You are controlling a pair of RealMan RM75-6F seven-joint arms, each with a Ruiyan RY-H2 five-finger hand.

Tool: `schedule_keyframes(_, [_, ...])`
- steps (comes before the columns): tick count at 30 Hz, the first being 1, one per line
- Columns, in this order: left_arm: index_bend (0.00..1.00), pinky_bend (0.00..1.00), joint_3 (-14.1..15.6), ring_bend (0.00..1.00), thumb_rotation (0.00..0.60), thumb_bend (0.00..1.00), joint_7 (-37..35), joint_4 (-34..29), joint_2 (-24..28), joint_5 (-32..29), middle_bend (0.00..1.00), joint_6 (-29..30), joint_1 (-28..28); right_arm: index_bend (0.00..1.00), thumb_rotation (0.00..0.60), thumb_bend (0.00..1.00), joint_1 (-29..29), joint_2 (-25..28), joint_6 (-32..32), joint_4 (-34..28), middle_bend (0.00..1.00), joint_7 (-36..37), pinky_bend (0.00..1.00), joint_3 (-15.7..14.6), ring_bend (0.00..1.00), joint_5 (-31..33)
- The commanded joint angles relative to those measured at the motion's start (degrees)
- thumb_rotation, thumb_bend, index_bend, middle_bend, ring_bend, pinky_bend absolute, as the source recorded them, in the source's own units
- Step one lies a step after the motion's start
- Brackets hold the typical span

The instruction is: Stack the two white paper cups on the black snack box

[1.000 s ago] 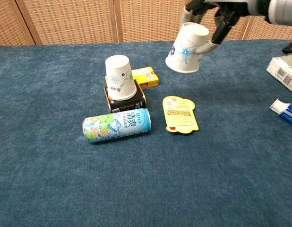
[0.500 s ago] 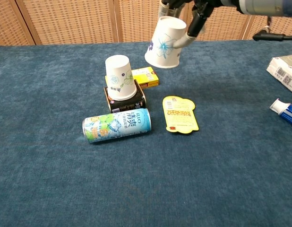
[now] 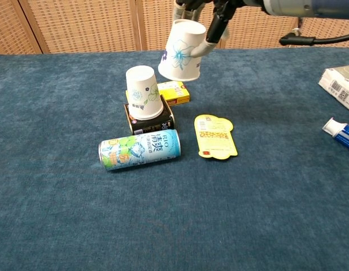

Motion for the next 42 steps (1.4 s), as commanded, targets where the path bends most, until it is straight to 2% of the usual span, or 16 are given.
schedule_keyframes(1, [0.0, 0.08, 0.06, 0.0, 0.6, 0.48, -0.23, 0.22, -0.06, -0.02, 0.0, 0.04, 0.08, 0.36, 0.6, 0.28, 0.98, -0.72, -0.13, 0.65, 0.4, -0.45, 0.64, -0.06, 0.26, 0.82])
schedule_keyframes(42, [0.0, 0.08, 0.83, 0.0, 0.6, 0.48, -4.19, 4.47, -1.59, 0.65, 0.0, -0.18, 0.3, 0.35, 0.6, 0.26, 9.6, -4.77, 1.25, 3.48, 0.4, -5.06, 0.63, -0.91, 0.26, 9.41])
